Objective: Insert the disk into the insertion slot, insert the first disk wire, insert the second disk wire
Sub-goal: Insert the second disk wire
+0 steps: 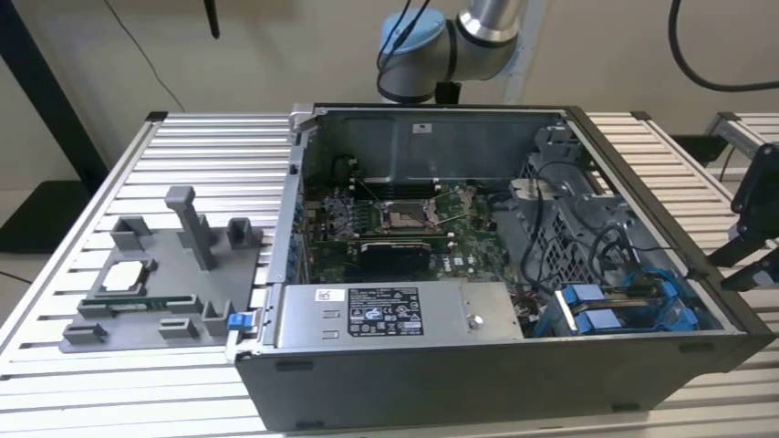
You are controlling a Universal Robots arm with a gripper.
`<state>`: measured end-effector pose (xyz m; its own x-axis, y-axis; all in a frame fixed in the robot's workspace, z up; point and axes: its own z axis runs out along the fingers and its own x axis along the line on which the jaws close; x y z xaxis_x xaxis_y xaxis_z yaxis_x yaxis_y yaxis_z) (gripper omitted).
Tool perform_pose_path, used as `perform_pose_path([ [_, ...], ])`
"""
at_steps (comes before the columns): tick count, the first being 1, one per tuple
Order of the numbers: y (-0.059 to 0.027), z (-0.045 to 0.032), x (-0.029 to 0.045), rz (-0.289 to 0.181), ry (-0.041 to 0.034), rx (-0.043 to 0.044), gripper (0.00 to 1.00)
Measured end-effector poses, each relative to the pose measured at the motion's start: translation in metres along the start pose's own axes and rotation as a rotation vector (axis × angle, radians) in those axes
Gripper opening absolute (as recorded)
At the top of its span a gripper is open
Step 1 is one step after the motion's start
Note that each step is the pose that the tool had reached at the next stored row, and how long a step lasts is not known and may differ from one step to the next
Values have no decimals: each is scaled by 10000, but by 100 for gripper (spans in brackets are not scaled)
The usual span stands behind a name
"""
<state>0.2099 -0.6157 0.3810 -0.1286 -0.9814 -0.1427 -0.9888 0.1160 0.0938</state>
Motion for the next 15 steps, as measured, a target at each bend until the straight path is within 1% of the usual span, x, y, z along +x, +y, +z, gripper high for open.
perform_pose_path([
  [3, 6, 20, 2, 62, -14, -15, 100],
  [15, 10, 35, -8, 63, -24, -15, 100],
])
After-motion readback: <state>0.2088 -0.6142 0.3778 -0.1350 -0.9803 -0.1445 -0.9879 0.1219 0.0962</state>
